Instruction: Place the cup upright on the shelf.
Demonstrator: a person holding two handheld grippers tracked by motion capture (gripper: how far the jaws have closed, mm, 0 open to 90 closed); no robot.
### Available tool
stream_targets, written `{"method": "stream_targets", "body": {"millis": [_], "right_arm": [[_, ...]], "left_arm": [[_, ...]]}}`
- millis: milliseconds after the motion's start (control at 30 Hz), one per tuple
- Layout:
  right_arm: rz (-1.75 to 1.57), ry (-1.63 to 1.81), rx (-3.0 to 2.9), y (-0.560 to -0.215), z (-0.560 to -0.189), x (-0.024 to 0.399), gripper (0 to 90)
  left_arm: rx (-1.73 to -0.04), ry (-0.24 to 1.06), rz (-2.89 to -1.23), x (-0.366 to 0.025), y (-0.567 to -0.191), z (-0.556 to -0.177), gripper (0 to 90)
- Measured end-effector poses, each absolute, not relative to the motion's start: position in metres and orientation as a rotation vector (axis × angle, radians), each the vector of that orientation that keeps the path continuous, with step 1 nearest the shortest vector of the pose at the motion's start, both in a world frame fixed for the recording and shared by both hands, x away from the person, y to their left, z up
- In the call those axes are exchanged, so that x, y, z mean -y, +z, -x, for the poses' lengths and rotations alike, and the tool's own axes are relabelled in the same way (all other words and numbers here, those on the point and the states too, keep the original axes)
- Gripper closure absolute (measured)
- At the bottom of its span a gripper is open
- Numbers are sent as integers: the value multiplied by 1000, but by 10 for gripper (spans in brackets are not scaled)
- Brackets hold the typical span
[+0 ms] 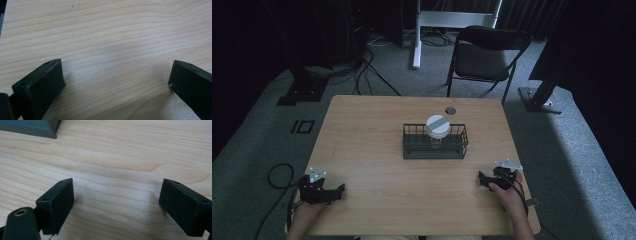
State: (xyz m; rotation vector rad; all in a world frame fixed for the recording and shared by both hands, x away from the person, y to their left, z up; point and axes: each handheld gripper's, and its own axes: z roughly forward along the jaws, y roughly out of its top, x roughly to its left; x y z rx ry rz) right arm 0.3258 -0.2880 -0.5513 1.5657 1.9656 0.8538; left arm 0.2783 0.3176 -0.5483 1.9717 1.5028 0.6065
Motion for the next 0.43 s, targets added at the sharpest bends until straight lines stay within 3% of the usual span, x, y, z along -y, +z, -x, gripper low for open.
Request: {"method": "stream_targets", "body": {"millis": [433], "right_arm": [[-1561,855,-1973,-551,-326,288,114]], "left_arm": [[-1506,607,-1972,-318,-548,-278,2]]}}
